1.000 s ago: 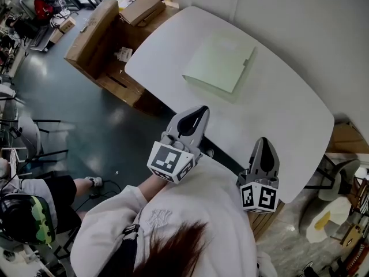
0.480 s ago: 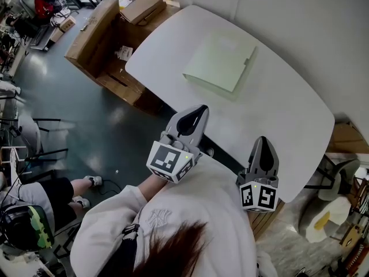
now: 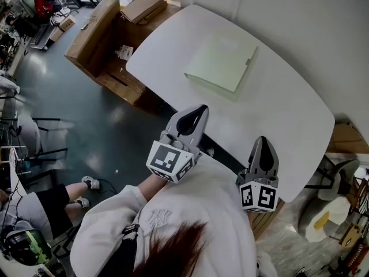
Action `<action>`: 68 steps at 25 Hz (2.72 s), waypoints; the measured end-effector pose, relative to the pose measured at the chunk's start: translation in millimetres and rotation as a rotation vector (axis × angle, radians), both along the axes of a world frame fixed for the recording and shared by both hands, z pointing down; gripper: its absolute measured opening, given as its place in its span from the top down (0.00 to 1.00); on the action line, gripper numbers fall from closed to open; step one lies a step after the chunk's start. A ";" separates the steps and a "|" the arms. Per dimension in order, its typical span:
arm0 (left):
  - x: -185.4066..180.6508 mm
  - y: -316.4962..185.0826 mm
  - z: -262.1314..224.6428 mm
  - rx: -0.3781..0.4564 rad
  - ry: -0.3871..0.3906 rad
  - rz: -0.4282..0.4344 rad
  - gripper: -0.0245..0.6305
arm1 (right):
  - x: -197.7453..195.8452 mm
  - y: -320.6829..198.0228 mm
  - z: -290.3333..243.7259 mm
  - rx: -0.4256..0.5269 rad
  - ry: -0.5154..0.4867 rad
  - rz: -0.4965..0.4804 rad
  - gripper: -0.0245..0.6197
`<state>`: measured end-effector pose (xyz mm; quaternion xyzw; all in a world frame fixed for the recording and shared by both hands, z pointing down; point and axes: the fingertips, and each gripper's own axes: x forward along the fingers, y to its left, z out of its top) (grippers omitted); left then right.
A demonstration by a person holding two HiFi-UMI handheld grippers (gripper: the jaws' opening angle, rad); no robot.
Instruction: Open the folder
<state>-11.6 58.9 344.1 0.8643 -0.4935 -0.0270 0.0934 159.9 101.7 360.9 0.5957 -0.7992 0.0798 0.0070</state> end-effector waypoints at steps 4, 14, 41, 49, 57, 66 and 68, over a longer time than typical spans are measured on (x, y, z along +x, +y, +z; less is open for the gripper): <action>-3.7 -0.4 -0.3 -0.002 -0.001 -0.005 0.95 | -2.3 -0.6 -0.4 0.000 0.001 -0.002 0.95; -11.9 -3.5 1.1 -0.005 0.001 -0.011 0.95 | -10.0 -4.8 -0.4 -0.002 0.006 -0.008 0.95; -19.3 -12.3 -1.3 -0.005 -0.001 -0.011 0.95 | -20.1 -14.5 -3.0 -0.010 0.006 -0.019 0.95; -16.1 -9.0 -1.9 -0.006 -0.002 -0.010 0.95 | -15.2 -11.1 -2.7 -0.004 -0.003 -0.009 0.95; -13.2 -8.5 -3.2 -0.003 -0.002 -0.014 0.95 | -11.7 -10.7 -1.2 -0.005 -0.001 -0.013 0.95; -6.2 -3.5 -2.0 0.000 -0.004 -0.018 0.95 | -5.1 -6.7 -0.1 -0.001 -0.005 -0.018 0.95; -8.0 -6.8 -1.6 -0.001 -0.004 -0.019 0.95 | -7.5 -10.3 0.3 -0.002 -0.004 -0.020 0.95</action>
